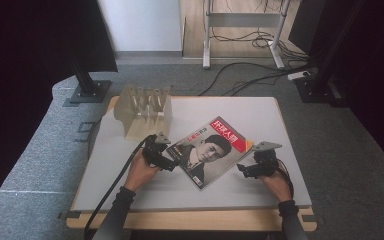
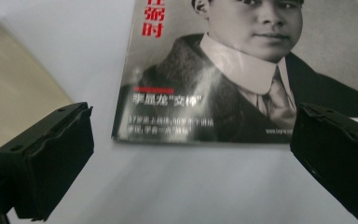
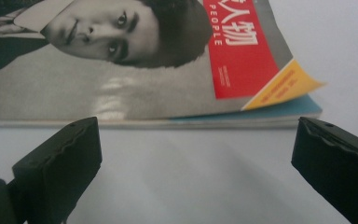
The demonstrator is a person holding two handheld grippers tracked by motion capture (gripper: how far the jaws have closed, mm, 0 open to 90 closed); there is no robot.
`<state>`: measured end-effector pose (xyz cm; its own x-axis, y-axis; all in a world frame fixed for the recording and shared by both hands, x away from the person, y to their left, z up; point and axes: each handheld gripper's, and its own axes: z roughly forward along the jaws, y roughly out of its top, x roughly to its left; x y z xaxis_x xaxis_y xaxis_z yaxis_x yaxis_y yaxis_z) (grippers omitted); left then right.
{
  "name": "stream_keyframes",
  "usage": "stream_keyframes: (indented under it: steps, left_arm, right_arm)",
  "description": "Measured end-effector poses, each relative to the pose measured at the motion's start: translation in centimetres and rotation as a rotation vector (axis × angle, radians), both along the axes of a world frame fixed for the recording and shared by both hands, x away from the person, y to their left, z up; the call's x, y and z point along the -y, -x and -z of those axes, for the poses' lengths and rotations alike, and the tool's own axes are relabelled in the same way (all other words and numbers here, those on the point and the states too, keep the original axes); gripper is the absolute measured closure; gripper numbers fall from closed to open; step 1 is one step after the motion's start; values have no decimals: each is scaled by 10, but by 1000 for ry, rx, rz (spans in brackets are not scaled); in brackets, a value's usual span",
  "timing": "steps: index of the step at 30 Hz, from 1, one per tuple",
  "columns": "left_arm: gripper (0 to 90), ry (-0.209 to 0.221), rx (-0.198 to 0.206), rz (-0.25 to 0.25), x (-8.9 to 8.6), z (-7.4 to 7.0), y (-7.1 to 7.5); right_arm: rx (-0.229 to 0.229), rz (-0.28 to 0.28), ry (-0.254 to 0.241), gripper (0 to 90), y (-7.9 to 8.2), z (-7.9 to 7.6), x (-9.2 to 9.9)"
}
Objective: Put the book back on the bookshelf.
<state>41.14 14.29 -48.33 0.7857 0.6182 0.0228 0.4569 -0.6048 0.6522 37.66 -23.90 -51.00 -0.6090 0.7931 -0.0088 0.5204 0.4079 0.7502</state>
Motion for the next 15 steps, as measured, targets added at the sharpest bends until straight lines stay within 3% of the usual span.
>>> stream_keyframes:
  steps: [5,11,15]
  left_arm:
    - [0,2,-24,38,15,0,-14]
    - [0,16,-20,54,31,0,-29]
    - [0,-6,-14,58,41,6,-37]
  right_arm:
    - [-8,-25,23,0,-13,-3,-9]
    - [1,-37,42,0,-32,-5,-15]
    - [-8,-52,47,0,-47,-4,-16]
